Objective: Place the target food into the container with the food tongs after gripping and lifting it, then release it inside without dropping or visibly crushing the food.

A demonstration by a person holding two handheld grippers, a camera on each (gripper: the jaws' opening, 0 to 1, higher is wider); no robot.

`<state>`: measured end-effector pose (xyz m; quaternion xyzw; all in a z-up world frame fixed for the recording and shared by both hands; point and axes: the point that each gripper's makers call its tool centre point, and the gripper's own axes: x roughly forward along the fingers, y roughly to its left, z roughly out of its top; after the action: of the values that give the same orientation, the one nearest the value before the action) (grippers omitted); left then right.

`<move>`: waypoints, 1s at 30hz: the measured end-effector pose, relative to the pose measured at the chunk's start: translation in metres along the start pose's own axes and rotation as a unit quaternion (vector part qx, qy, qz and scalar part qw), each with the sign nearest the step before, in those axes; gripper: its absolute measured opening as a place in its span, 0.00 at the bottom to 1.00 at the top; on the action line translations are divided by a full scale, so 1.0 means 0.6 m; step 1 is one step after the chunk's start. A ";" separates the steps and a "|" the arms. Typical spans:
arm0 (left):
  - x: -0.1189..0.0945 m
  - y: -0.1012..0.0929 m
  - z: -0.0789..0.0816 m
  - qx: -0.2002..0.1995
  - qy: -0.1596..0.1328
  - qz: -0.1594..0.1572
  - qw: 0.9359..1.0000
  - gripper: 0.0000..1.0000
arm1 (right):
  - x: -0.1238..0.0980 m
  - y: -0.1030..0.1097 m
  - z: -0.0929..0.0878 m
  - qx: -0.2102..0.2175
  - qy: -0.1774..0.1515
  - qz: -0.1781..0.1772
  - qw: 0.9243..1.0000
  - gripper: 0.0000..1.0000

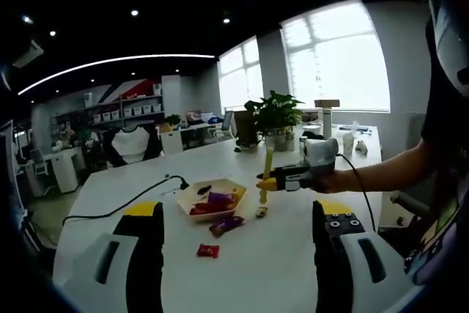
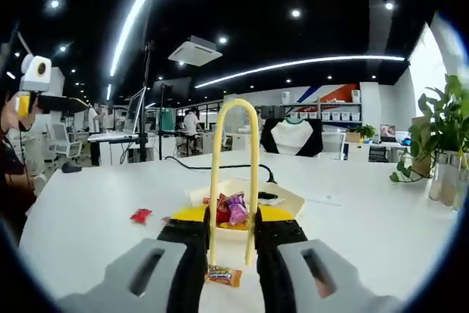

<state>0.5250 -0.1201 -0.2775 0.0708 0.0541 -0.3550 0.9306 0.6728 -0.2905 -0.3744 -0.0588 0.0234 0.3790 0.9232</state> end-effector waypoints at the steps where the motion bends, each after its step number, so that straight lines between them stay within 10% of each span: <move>1: 0.000 0.001 0.002 0.000 -0.001 0.002 1.000 0.89 | 0.000 -0.001 0.000 0.005 0.001 0.013 1.000 0.19; 8: 0.007 0.003 0.009 0.007 -0.004 0.008 1.000 0.89 | -0.004 0.015 0.010 0.014 -0.009 0.137 0.990 0.19; 17: 0.024 0.000 0.007 0.011 0.004 0.009 1.000 0.89 | 0.009 0.035 -0.007 0.026 -0.001 0.277 0.961 0.19; 30: 0.039 0.004 0.012 0.015 0.003 0.007 1.000 0.87 | 0.023 0.041 -0.045 0.011 0.026 0.337 0.941 0.19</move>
<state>0.5445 -0.1350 -0.2738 0.0859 0.0509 -0.3488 0.9319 0.6652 -0.2667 -0.4049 -0.0475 0.0704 0.6660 0.7411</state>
